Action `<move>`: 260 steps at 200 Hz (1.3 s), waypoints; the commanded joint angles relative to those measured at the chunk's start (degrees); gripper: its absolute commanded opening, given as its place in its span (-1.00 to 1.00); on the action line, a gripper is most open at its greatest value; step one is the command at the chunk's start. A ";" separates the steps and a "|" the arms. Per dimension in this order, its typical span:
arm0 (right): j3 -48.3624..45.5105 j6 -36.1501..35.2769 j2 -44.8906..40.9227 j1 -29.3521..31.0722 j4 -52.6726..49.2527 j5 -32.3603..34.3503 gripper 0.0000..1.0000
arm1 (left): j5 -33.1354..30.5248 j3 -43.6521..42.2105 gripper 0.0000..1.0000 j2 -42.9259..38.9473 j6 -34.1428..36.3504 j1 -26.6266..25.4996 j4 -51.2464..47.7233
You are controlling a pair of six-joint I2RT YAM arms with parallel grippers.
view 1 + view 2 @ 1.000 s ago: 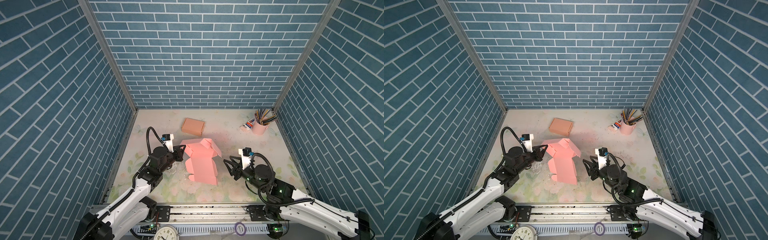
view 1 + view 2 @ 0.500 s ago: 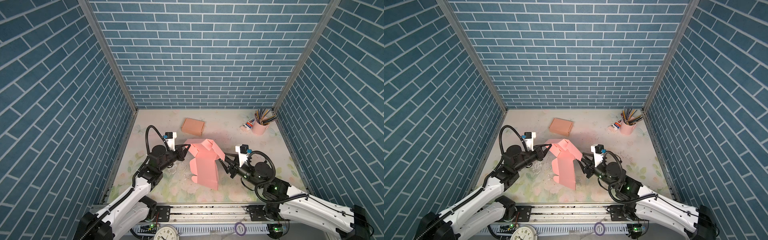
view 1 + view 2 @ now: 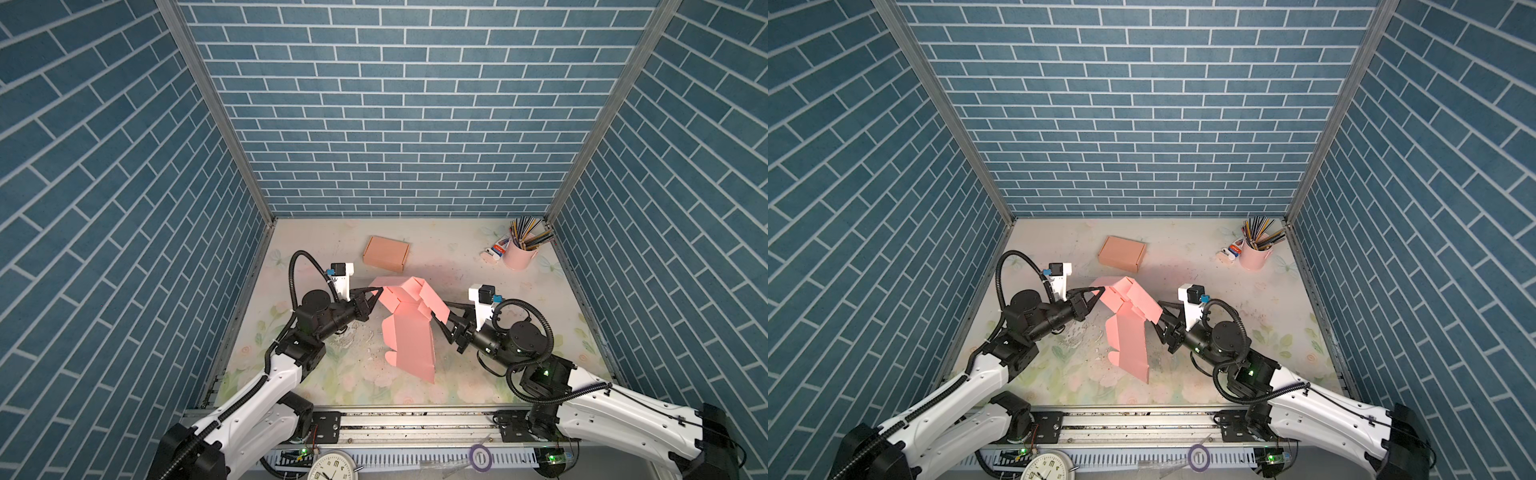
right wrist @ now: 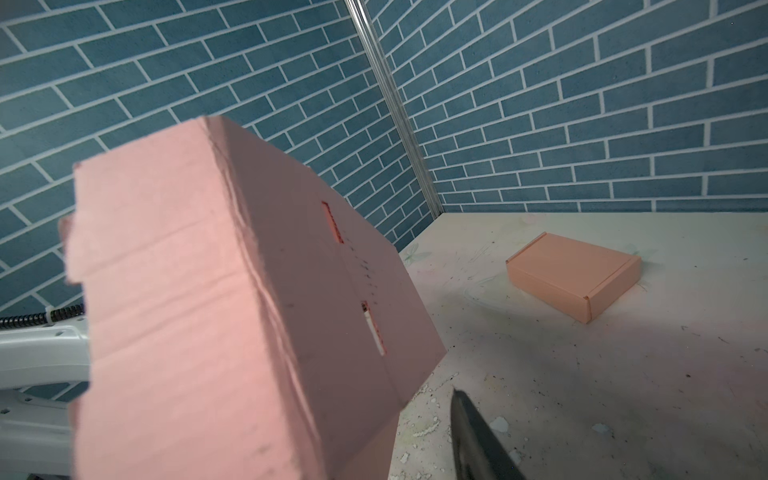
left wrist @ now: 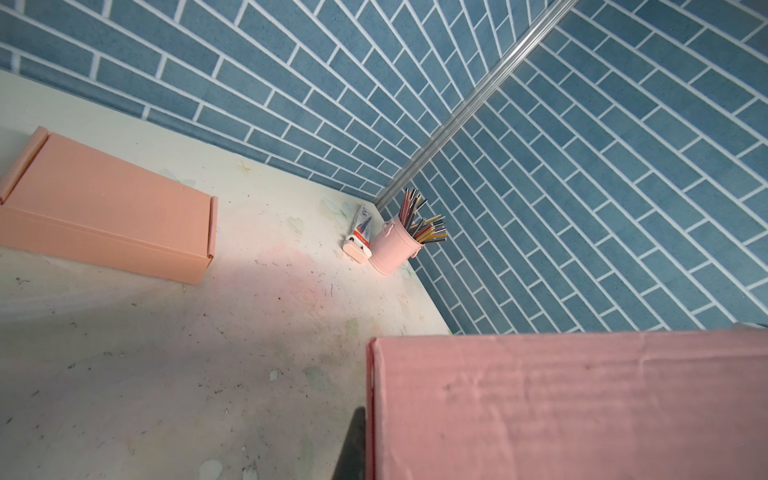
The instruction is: Fold the paper box
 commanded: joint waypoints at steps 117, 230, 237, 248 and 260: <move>3.60 -2.30 -7.21 -0.39 -17.80 2.90 -0.06 | 2.37 -2.04 -0.87 2.85 0.13 7.94 -1.30; 11.57 -1.69 -2.58 -6.05 -25.94 -1.22 0.00 | 3.79 -4.14 -0.87 6.05 5.08 9.70 -0.63; 11.87 -1.70 -1.63 -6.64 -25.30 -2.22 0.00 | 3.90 -4.31 -0.87 6.33 5.24 9.66 -0.63; 12.63 -1.71 0.08 -7.43 -24.67 -3.68 0.00 | 4.15 -4.41 -0.87 6.66 5.42 9.76 -0.52; 13.53 -2.04 2.29 -7.96 -24.60 -4.83 -0.01 | 4.40 -4.42 -0.87 7.18 5.62 9.65 -0.21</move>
